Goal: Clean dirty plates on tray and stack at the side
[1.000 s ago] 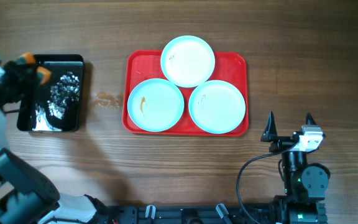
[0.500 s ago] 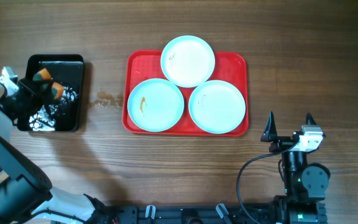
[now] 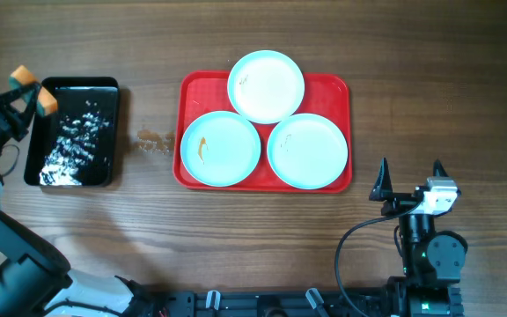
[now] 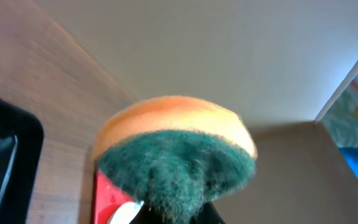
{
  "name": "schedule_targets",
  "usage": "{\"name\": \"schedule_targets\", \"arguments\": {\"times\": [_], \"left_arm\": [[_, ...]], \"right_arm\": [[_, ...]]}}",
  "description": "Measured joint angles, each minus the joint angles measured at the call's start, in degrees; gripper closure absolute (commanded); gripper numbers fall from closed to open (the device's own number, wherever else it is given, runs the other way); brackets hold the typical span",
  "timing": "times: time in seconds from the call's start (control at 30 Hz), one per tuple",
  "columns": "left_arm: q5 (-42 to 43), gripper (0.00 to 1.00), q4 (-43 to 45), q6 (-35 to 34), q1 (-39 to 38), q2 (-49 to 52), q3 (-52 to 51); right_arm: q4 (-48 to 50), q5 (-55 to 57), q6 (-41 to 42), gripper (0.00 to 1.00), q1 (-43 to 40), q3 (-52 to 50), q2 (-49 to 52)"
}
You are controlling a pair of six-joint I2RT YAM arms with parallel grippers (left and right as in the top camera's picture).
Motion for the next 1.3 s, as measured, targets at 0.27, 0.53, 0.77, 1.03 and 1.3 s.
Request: {"name": "schedule_targets", "arguments": {"times": [0.27, 0.53, 0.77, 1.03, 1.3], "left_arm": [[-25.68, 0.96, -16.09, 10.36, -3.23, 0.24, -8.55], [-10.64, 0.96, 26.29, -7.17, -2.91, 0.2, -7.19], [-5.14, 0.87, 27.63, -18.36, -2.91, -0.22, -6.82], [-22.6, 0.96, -15.82, 1.79, -2.91, -0.46, -6.95], [-24.15, 0.96, -1.66, -0.63, -1.22, -0.72, -7.37]], "right_arm": [[0.0, 0.02, 0.0, 0.0, 0.0, 0.0, 0.0], [0.0, 0.0, -0.02, 0.0, 0.0, 0.0, 0.0], [0.0, 0.0, -0.02, 0.0, 0.0, 0.0, 0.0], [-0.02, 0.02, 0.0, 0.0, 0.0, 0.0, 0.0], [-0.02, 0.02, -0.02, 0.0, 0.0, 0.0, 0.0]]}}
